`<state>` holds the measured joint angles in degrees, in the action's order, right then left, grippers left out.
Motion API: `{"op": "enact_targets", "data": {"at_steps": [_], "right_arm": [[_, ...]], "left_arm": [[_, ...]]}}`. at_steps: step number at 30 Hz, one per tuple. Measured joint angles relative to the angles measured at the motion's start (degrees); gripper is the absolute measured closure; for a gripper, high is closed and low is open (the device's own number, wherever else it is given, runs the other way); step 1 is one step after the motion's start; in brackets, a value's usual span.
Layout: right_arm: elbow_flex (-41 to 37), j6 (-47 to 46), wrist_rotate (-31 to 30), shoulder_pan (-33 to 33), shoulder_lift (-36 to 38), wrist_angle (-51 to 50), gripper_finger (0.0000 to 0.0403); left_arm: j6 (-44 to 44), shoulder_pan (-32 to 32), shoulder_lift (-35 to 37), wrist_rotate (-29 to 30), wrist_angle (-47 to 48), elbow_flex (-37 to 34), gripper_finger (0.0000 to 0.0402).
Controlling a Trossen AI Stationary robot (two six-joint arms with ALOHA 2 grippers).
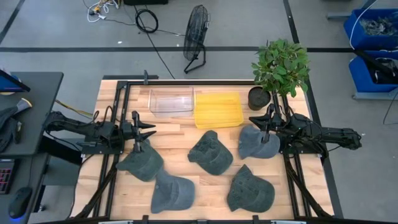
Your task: Pick & Place hat
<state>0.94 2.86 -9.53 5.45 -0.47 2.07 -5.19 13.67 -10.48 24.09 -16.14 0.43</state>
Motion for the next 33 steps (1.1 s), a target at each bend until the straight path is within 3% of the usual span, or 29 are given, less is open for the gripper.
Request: {"op": "enact_targets", "data": {"at_steps": [17,23,26,33], "right_arm": [[-0.01,0.01,0.01,0.02,0.00,0.02,0.0380],[0.00,0.00,-0.01,0.00,0.00,0.01,0.0380],[0.01,-0.01,0.00,0.00,0.00,0.00,0.0380],[-0.01,-0.01,0.01,0.01,0.00,0.02,0.0380]], "left_arm": [[0.74,0.01,0.00,-0.03,0.00,-0.01,0.0287],[19.89,0.02,0.01,-0.10,-1.60,0.00,0.0287],[24.18,0.02,0.00,-0.08,-3.03,0.00,0.0287],[16.62,0.00,0.01,0.01,-3.26,0.00,0.0287]]}}
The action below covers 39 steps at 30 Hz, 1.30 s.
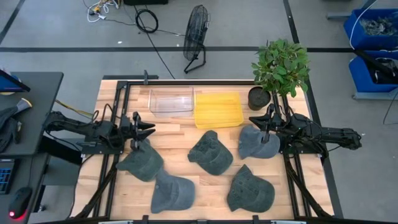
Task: Pick & Place hat
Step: Put the top left black cap into the yellow bin
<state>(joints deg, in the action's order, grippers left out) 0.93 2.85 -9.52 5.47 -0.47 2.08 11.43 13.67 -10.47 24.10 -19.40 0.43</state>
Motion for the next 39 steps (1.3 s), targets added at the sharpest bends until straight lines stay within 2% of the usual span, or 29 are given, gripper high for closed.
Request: {"op": "enact_targets", "data": {"at_steps": [7,10,15,18,20,22,25,27,30,33,36,39], "right_arm": [[0.00,0.00,0.00,0.00,0.00,-0.02,0.0380],[0.01,1.06,-0.04,-0.01,0.01,0.00,0.0380],[0.00,3.49,-0.06,-0.01,0.02,-0.02,0.0380],[0.00,-3.36,0.24,0.00,0.01,-0.01,0.0380],[0.02,-11.44,0.73,-0.02,0.00,0.00,0.0380],[0.00,-16.19,0.77,-0.02,0.02,-0.04,0.0380],[0.01,-17.16,0.85,-0.02,0.01,-0.06,0.0380],[0.02,-17.16,0.96,0.00,0.01,-0.08,0.0380],[0.00,-15.76,0.96,0.05,0.00,-0.08,0.0380],[0.00,-12.24,0.95,0.05,0.00,-0.09,0.0380],[0.02,-9.79,0.96,0.05,0.02,-0.11,0.0380],[0.02,-10.59,0.96,0.05,0.02,-0.10,0.0380]], "left_arm": [[2.71,0.00,0.01,0.00,-3.64,0.00,0.0287],[-0.91,-0.42,-0.02,0.28,-3.12,0.65,0.0287],[1.50,-0.76,-0.03,-1.04,-2.98,6.48,0.0287],[-3.86,-0.68,-0.69,-4.79,2.29,13.84,0.0286],[-5.83,-0.68,-2.34,-4.70,11.69,20.63,0.0280],[-5.50,-0.72,-5.28,-1.69,24.13,27.83,0.0268],[2.10,-0.72,-11.82,4.20,42.47,36.95,0.0240],[10.85,-0.72,-16.67,4.01,54.10,41.89,0.0220],[27.48,-0.70,-22.92,1.35,66.16,46.62,0.0200],[40.92,-0.64,-28.17,-6.30,72.41,47.85,0.0197],[49.31,0.87,-33.34,-12.18,75.56,47.05,0.0204],[56.09,3.92,-38.00,-15.69,75.89,44.29,0.0207]]}}
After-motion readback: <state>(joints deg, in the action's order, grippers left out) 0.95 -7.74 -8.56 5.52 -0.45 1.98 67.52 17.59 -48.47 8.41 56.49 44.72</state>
